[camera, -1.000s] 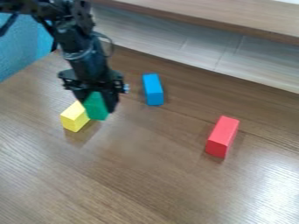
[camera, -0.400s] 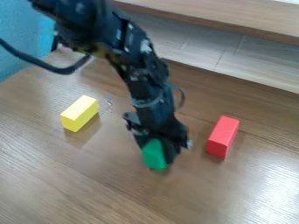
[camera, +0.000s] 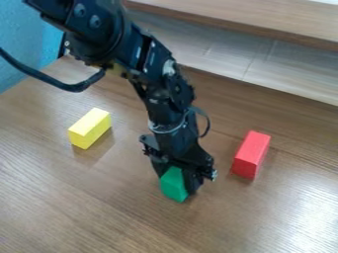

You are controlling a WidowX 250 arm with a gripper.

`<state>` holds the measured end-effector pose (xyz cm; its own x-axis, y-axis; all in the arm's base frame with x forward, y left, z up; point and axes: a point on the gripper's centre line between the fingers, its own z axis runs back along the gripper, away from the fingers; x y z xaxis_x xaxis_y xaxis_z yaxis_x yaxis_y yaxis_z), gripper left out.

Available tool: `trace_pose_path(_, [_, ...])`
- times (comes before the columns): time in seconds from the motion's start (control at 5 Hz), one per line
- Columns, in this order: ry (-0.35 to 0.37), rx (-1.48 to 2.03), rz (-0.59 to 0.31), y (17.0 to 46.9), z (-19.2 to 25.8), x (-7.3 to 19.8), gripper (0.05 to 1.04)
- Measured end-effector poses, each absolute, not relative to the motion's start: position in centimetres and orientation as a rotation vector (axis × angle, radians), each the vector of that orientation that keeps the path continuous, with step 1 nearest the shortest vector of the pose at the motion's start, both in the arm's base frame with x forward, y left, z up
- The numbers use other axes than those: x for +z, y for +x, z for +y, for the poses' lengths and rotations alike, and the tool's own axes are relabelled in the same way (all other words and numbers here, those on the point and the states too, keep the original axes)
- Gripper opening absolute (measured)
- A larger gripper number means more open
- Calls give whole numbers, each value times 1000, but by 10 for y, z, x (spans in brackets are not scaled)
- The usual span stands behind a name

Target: Move the green rectangular block to the center of the table

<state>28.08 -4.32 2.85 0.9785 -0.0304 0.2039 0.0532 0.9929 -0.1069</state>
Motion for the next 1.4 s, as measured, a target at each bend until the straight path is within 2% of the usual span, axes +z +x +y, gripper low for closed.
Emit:
trace_pose_path(0.2, [-96, -48, -199, 279, -40, 27, 648])
trace_pose_path(0.4, [-92, -30, -178, 276, -35, 26, 944])
trace_pose_path(0.6, [-89, -26, -170, 274, -34, 29, 1007])
trace_pose_path(0.8, [-103, -29, -224, 280, -36, 50, 1001])
trace_pose_path(1.0, [-155, 0, -324, 293, -30, 90, 1000])
trace_pose_path(1.2, [-157, 46, -381, 298, -15, 121, 1000])
trace_pose_path(1.4, [-122, 88, -403, 302, 6, 133, 1000])
